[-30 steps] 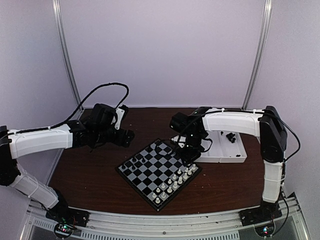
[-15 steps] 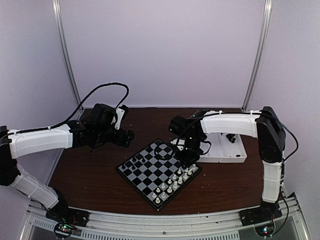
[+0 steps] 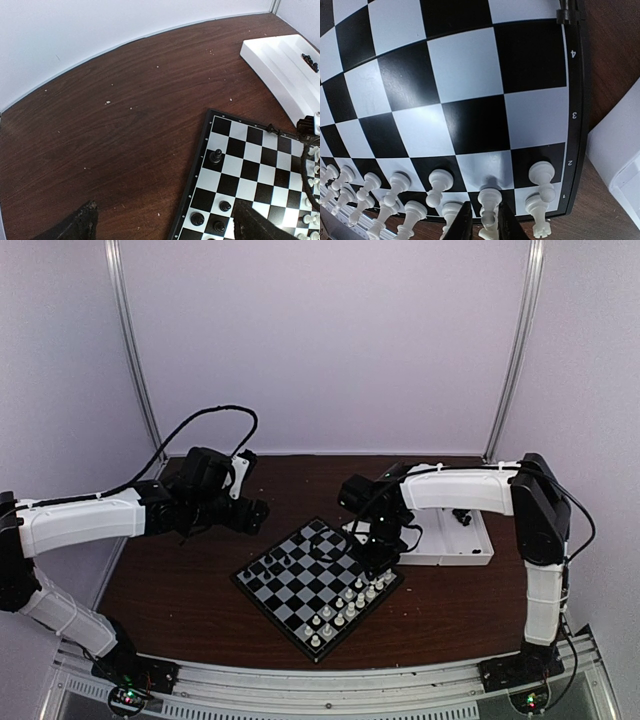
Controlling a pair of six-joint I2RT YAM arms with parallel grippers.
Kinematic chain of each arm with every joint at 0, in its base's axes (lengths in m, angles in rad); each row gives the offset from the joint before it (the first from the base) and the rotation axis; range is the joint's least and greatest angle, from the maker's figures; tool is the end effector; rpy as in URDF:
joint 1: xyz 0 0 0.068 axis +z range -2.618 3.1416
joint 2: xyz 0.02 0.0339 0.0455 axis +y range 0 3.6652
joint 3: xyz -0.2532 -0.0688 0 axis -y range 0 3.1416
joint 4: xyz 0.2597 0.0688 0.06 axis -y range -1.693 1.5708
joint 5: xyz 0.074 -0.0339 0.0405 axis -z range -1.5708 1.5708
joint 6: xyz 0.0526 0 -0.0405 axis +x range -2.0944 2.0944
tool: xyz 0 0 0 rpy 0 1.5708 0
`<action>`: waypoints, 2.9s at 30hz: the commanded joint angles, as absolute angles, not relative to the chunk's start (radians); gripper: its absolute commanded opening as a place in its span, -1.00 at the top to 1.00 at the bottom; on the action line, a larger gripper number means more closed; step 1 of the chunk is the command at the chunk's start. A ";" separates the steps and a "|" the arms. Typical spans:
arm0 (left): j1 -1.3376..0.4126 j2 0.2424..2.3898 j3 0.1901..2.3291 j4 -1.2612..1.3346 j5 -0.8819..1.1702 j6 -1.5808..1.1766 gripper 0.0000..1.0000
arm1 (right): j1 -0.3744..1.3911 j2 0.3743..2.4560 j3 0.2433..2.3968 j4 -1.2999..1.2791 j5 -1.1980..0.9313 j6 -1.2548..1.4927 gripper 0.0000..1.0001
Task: Set up the chess pieces on the board
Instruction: Adjust the chess piece on the chessboard, then pick up the chess piece from the chessboard.
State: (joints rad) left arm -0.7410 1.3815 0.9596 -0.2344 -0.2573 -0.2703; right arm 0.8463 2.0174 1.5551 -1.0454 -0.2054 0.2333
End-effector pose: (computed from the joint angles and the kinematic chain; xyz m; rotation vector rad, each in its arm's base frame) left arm 0.2546 -0.2148 0.2344 0.3788 2.1832 -0.2768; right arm 0.2547 0.3040 0.1545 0.9368 -2.9270 -0.3216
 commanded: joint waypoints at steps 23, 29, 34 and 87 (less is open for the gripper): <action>-0.733 1.375 0.985 -0.204 -0.257 -0.264 -0.88 | 0.853 2.034 1.574 -1.051 -0.166 0.230 0.81; -0.733 1.375 0.984 -0.205 -0.258 -0.264 -0.88 | 0.853 2.053 1.608 -1.060 -0.156 0.219 0.81; -0.733 1.375 0.984 -0.204 -0.259 -0.265 -0.88 | 0.853 2.074 1.641 -1.069 -0.152 0.209 0.83; -0.733 1.365 1.000 -0.219 -0.285 -0.250 -0.89 | 0.751 2.167 1.692 -0.747 -0.101 0.109 0.31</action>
State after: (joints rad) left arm -0.7410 1.3804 0.9718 -0.2398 -0.2726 -0.2607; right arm 0.7540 2.1513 1.7222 -0.7944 -0.0998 0.1261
